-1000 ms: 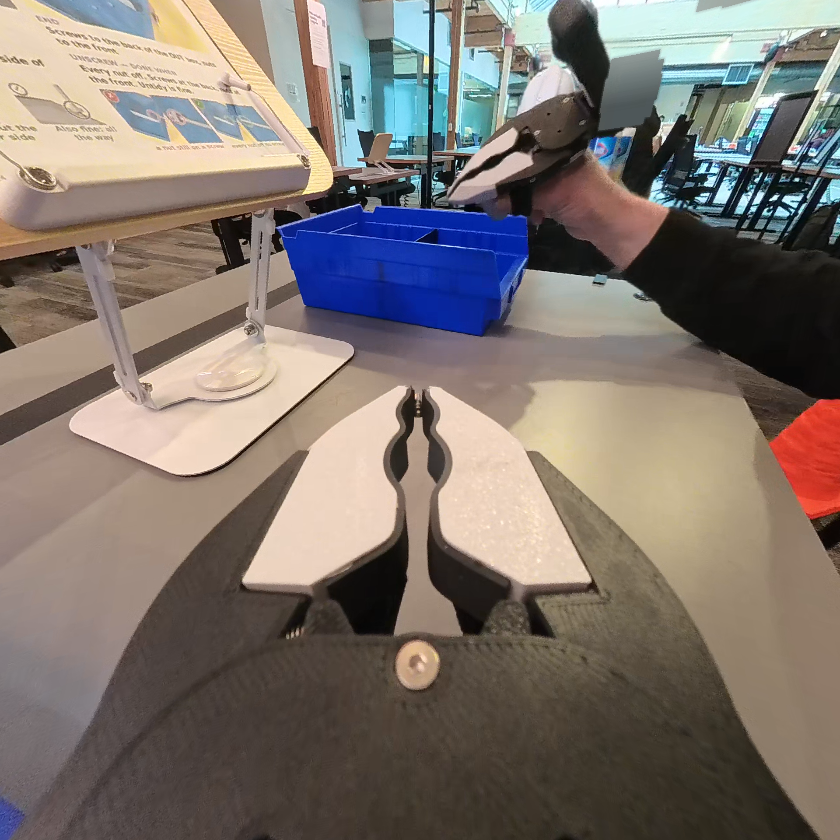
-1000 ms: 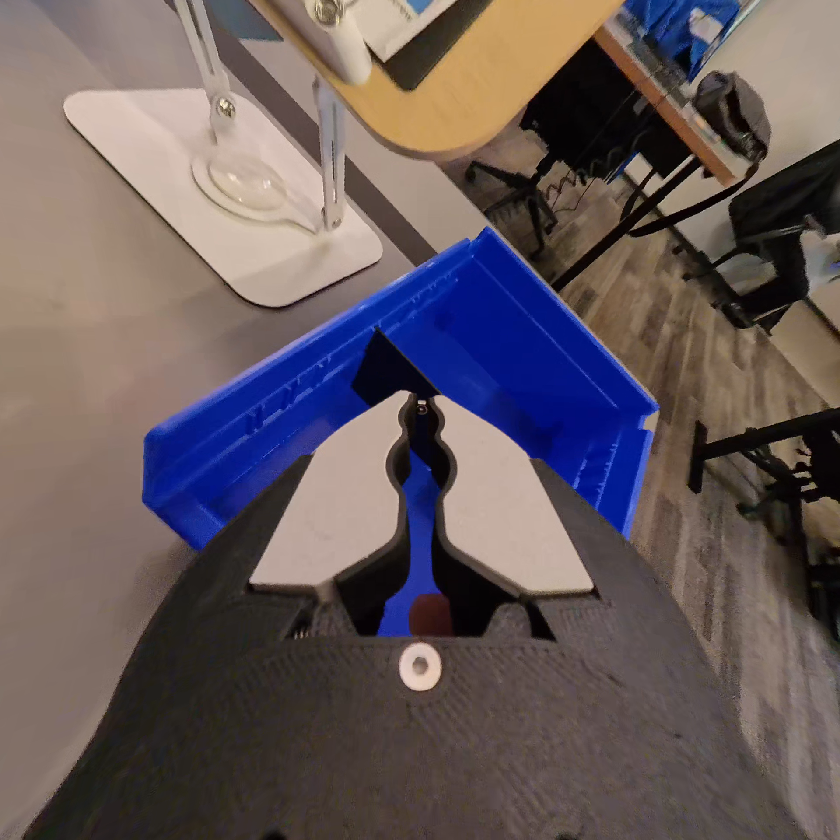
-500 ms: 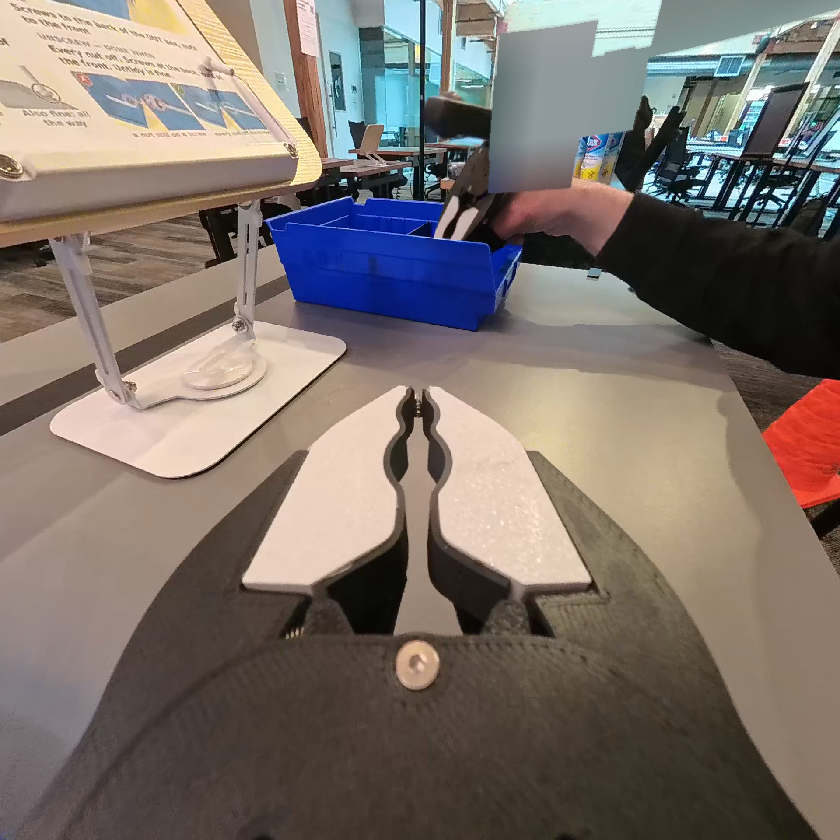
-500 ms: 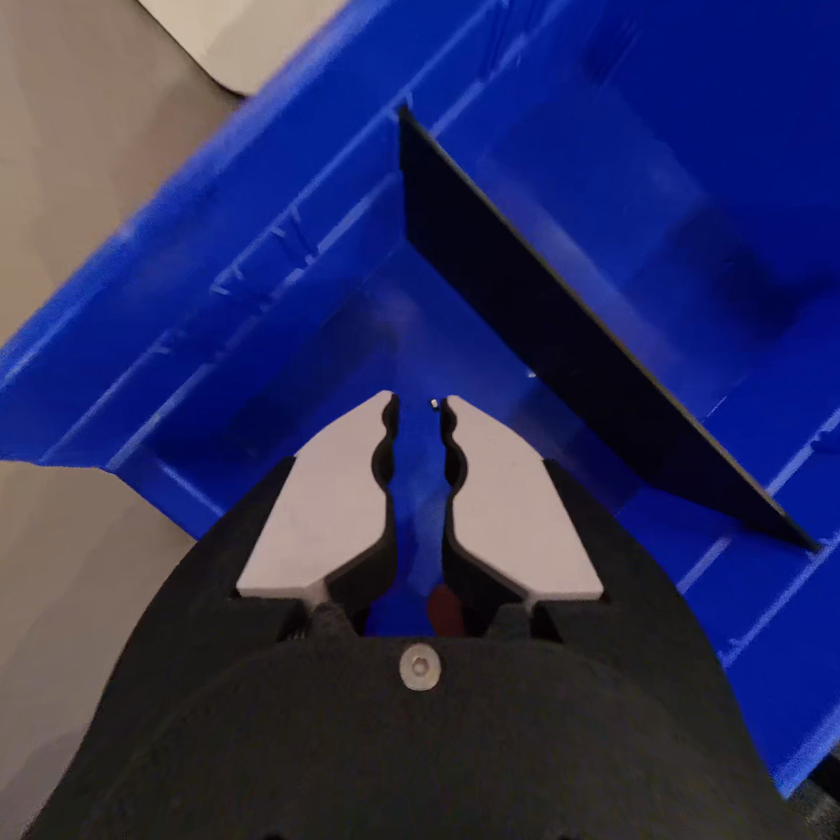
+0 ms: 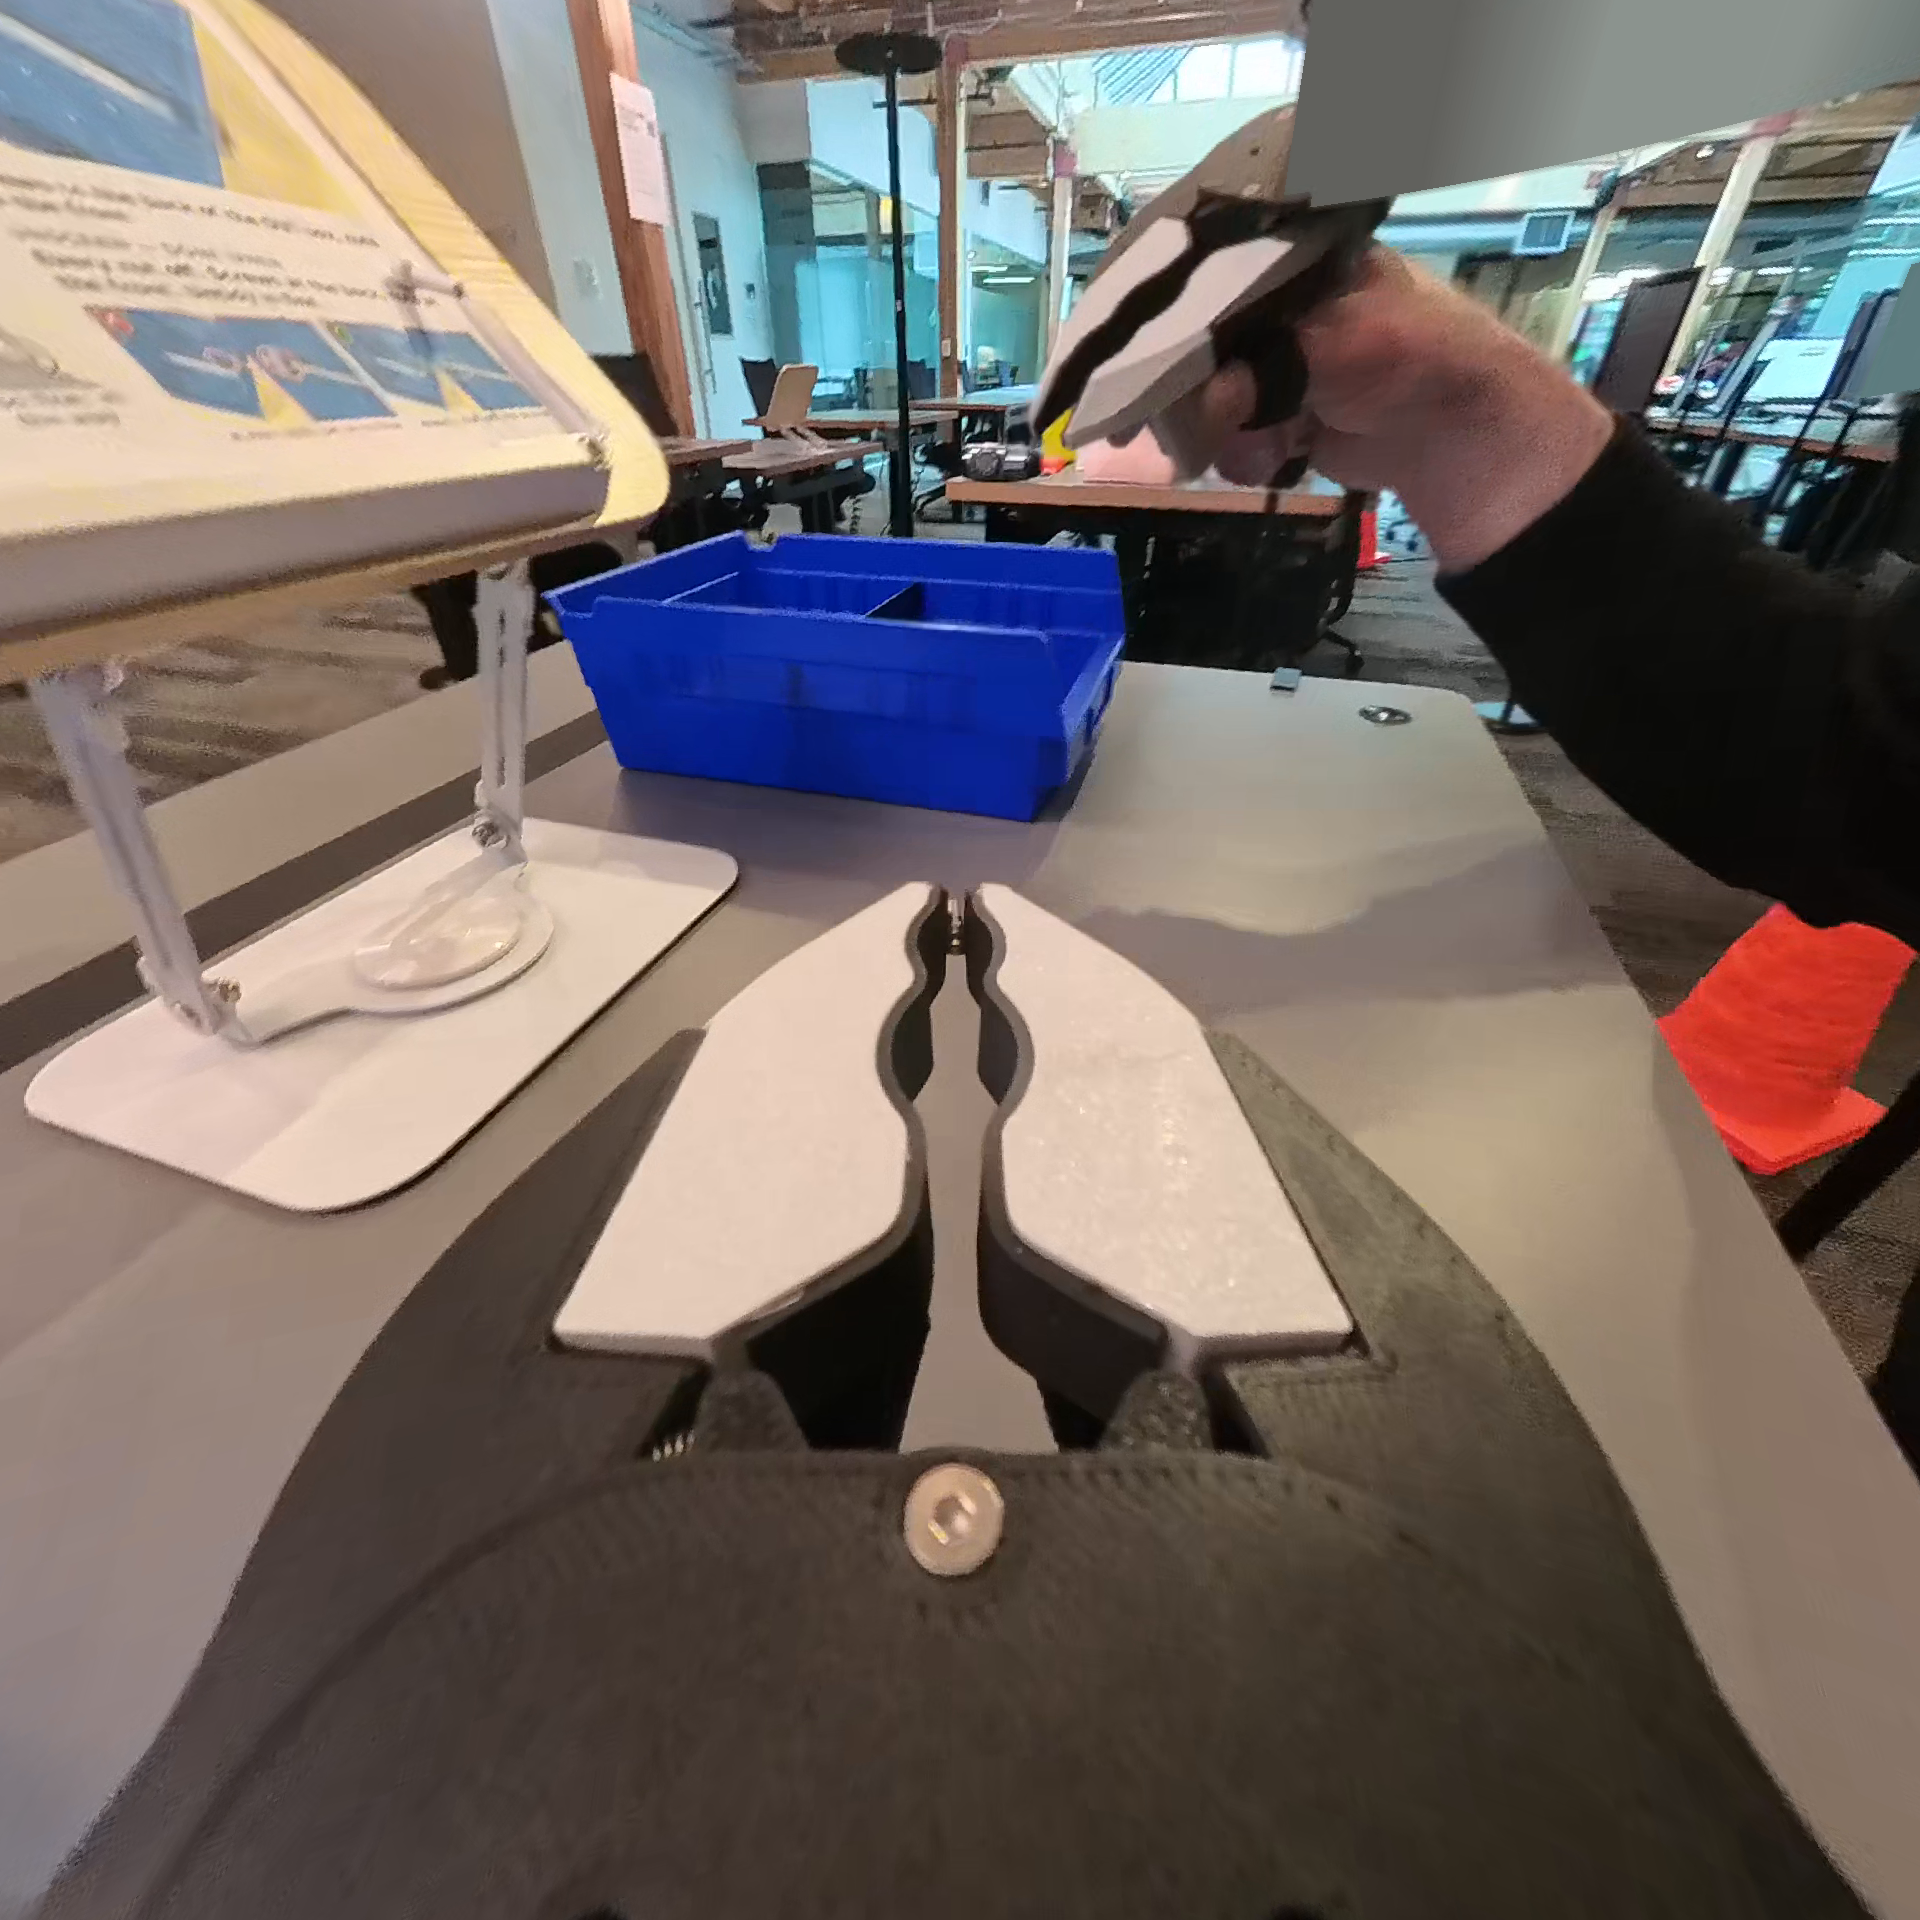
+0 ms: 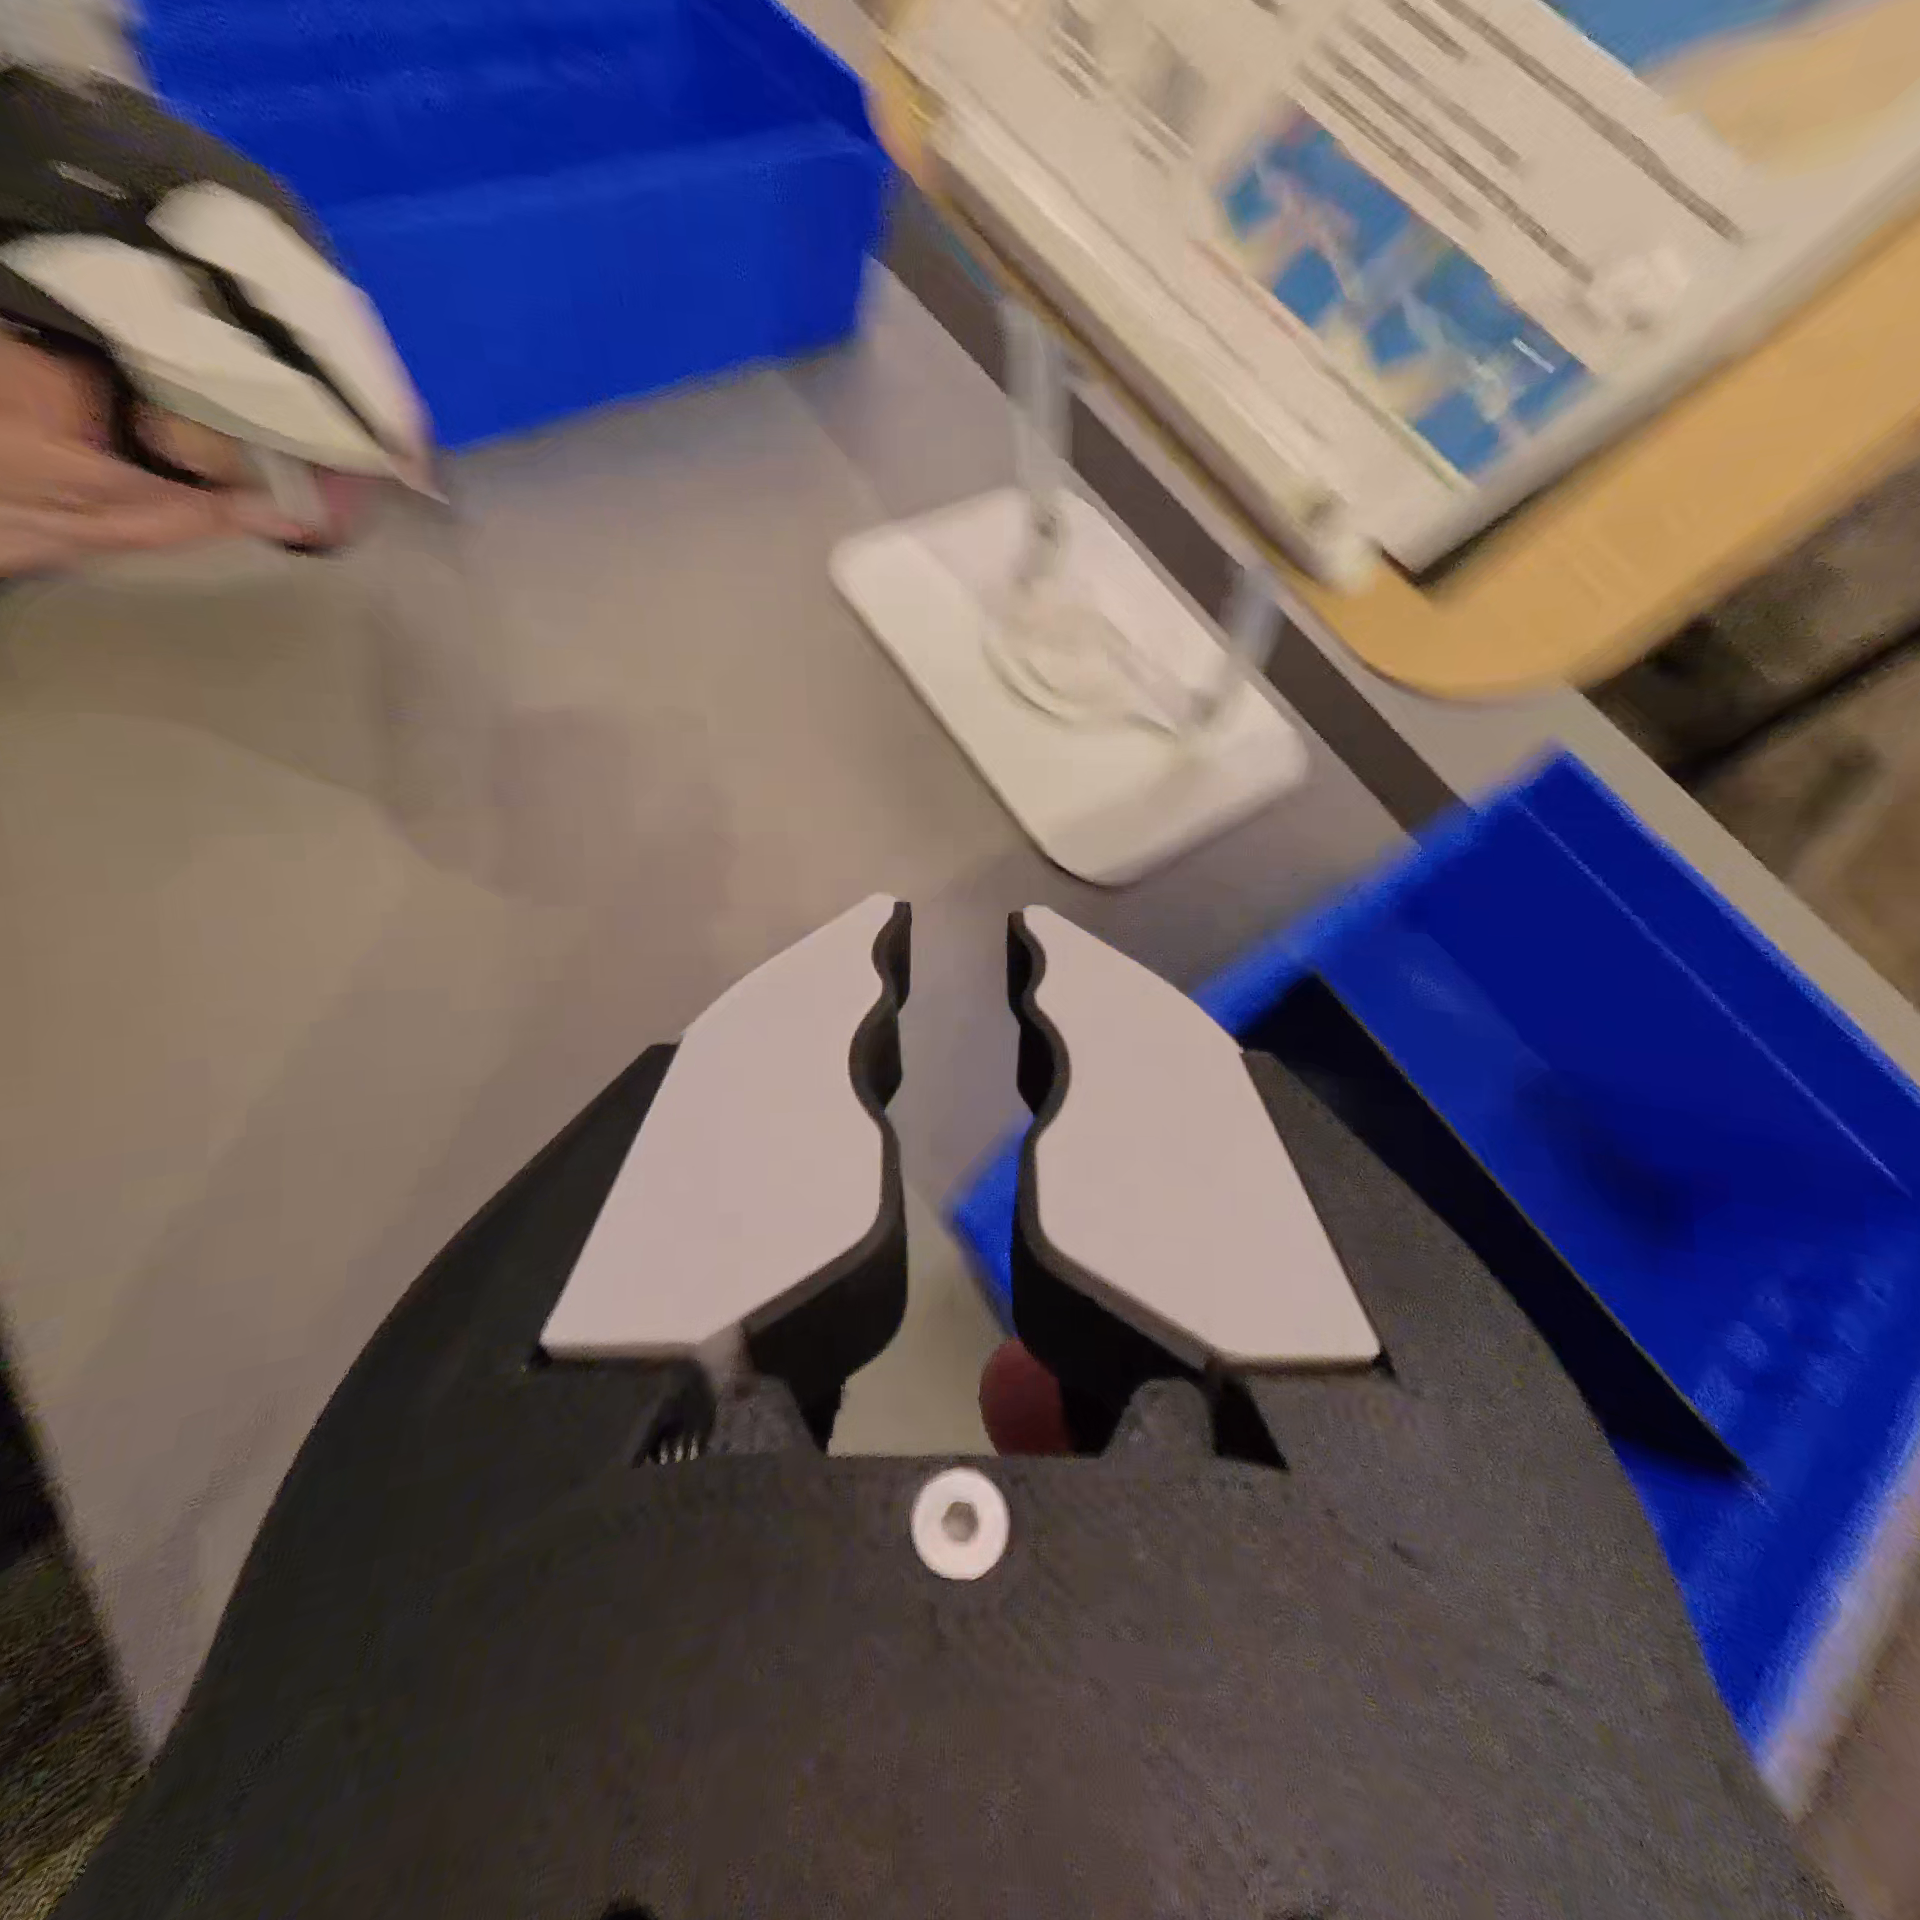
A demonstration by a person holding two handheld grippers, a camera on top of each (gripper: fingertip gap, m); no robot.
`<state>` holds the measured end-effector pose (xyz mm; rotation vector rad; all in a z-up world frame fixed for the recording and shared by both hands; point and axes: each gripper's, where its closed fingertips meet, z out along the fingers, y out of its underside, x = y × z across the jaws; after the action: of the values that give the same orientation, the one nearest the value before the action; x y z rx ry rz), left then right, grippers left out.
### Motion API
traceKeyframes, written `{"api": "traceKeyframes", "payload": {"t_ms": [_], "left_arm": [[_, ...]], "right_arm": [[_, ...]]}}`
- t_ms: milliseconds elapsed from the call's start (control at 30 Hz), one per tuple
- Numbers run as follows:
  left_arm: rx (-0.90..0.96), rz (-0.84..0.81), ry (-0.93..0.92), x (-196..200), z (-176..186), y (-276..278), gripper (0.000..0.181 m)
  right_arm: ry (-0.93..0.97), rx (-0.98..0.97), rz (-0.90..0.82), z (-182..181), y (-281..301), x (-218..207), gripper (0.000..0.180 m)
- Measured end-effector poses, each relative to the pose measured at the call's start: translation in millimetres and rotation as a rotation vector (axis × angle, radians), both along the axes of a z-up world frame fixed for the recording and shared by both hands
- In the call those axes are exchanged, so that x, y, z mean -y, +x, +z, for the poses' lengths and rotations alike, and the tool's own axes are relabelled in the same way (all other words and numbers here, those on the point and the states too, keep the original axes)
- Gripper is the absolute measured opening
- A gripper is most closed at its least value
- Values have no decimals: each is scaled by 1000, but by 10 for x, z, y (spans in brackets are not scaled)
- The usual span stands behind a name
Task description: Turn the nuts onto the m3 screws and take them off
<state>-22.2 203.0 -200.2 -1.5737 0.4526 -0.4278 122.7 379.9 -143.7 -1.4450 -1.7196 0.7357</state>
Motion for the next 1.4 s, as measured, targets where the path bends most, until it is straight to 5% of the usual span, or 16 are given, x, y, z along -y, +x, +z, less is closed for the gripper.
{"api": "traceKeyframes", "payload": {"t_ms": [167, 333, 600, 867, 900, 967, 1067, 1167, 1233, 1400], "left_arm": [[-5, -80, 84, 54, 187, 241, 3], [-64, -147, 164, 165, 321, 439, 3], [-118, -190, 220, 267, 412, 514, 3], [-76, -219, 233, 302, 462, 508, 4], [-65, -206, 262, 311, 513, 499, 14], [-49, -192, 314, 377, 654, 468, 35], [-67, -157, 334, 422, 728, 368, 39], [-49, -147, 293, 411, 669, 289, 37], [-32, -137, 263, 387, 634, 251, 40], [-78, -115, 172, 335, 506, 224, 44]], "right_arm": [[-169, -113, 355, -38, -525, 1243, 24], [-429, -148, 563, -275, -932, 1819, 24], [-635, -168, 741, -238, -1011, 2101, 3], [-561, -199, 750, -190, -999, 2136, 2], [-531, -201, 730, -186, -996, 2109, 2], [-482, -222, 682, -134, -950, 1988, 2], [-297, -261, 513, 87, -797, 1464, 2], [86, -168, 117, 250, -585, 264, 2], [154, -94, -54, 276, -438, -478, 2], [88, 208, -235, -432, -363, -1840, 3]]}}
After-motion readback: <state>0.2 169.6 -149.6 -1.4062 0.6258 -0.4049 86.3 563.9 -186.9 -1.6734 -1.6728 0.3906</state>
